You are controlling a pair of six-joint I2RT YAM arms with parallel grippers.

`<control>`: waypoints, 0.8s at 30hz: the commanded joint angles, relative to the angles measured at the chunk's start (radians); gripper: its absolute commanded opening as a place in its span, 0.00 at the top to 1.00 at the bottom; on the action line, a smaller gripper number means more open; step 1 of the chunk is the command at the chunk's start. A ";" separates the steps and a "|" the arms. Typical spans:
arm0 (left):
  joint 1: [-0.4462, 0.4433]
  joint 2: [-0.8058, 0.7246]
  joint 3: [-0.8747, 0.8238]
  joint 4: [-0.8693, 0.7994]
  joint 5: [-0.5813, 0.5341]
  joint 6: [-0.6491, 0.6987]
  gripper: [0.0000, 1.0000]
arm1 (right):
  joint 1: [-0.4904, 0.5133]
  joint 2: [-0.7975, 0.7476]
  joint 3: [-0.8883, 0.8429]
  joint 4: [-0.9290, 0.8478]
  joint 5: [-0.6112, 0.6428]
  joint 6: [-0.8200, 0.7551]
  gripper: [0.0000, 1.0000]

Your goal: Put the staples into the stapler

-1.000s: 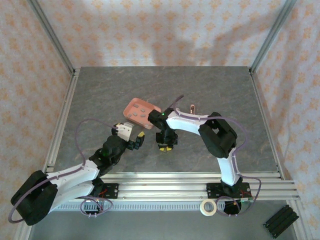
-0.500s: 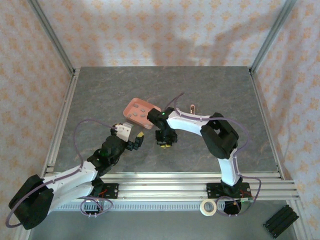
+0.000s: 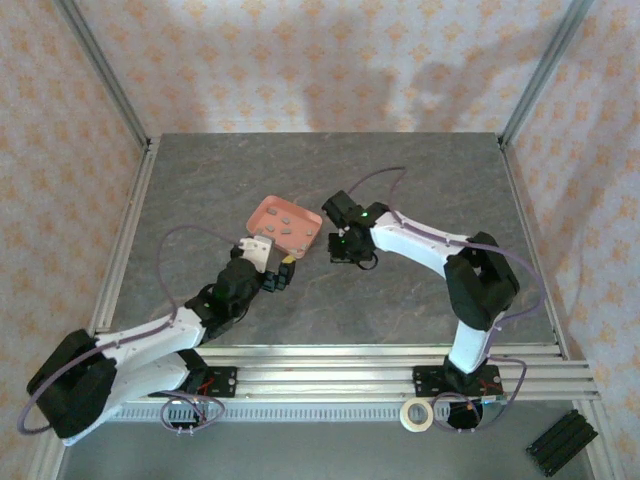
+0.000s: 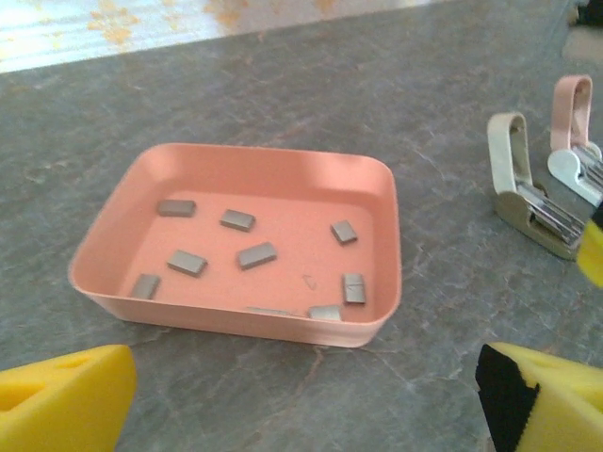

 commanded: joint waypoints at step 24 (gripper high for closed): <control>-0.082 0.433 0.195 0.325 -0.135 -0.149 0.04 | -0.162 -0.037 -0.100 0.141 0.040 -0.414 0.86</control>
